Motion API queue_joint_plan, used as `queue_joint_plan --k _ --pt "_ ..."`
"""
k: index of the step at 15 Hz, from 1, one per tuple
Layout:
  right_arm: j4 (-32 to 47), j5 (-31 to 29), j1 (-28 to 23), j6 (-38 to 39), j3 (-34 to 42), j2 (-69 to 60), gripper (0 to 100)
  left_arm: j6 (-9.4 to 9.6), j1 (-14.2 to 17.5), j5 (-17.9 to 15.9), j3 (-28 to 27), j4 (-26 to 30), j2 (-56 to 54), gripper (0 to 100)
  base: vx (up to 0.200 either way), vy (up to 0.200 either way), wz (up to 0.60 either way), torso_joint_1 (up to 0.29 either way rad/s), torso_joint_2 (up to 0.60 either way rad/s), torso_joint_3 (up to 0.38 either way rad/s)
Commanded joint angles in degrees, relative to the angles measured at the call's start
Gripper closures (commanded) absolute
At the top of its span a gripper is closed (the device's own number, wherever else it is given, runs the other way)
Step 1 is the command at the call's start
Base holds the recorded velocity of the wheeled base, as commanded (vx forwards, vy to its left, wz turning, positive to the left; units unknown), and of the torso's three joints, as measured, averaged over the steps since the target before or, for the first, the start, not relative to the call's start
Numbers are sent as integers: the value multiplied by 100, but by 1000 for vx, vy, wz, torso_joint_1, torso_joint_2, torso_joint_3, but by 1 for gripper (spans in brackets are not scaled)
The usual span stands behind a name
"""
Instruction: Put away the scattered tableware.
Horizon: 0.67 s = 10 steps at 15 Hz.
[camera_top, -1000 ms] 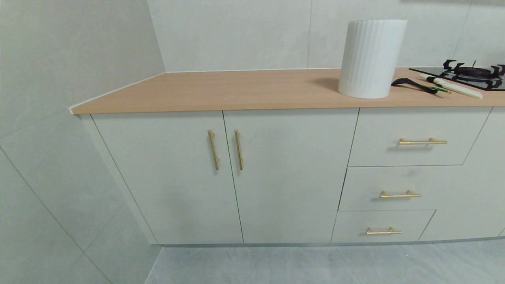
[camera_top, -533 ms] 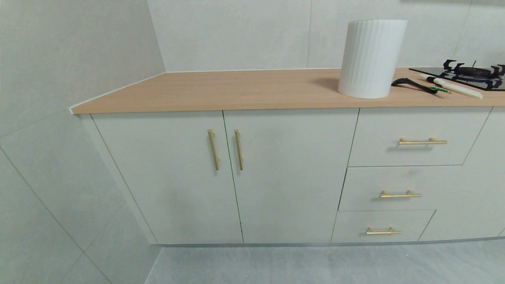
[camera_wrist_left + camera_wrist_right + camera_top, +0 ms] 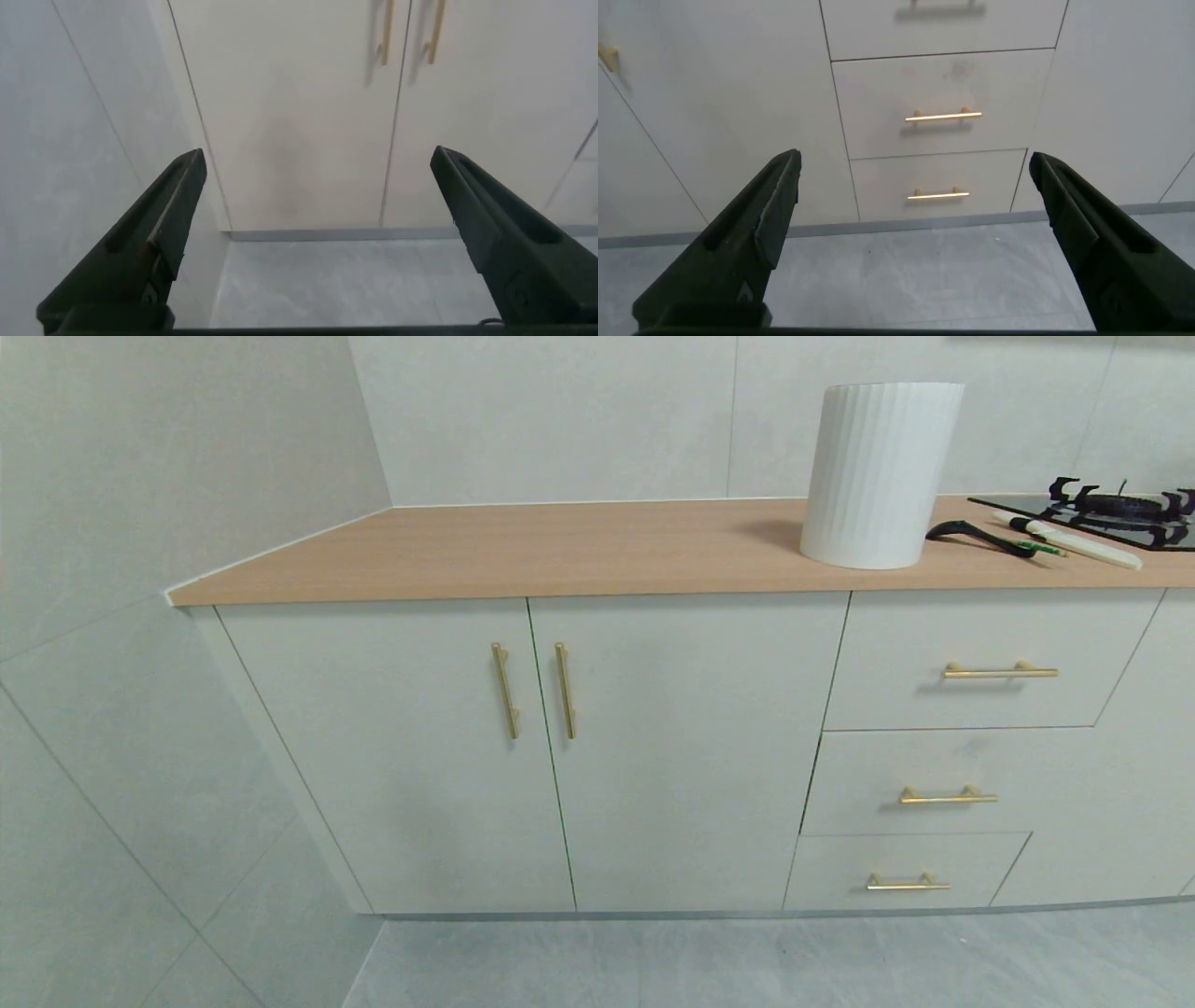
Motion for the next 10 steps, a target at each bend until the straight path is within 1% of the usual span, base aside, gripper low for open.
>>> queue_joint_plan --k 1,3,5,7,10 --pt "4 1 0 2 1 11 0 14 0 6 0 2 9 0 0 0 0 0 0 0" --pt "4 1 0 2 1 11 0 -12 0 -3 0 -6 9 0 0 0 0 0 0 0" --pt "4 1 -8 2 1 11 0 -82 0 -3 0 -15 9 0 0 0 0 0 0 0" --pt "4 19 0 2 1 11 0 -91 0 6 0 -15 9 0 0 0 0 0 0 0" --pt "4 36 0 2 1 11 0 -91 0 -3 0 -15 9 0 0 -200 0 6 2 2"
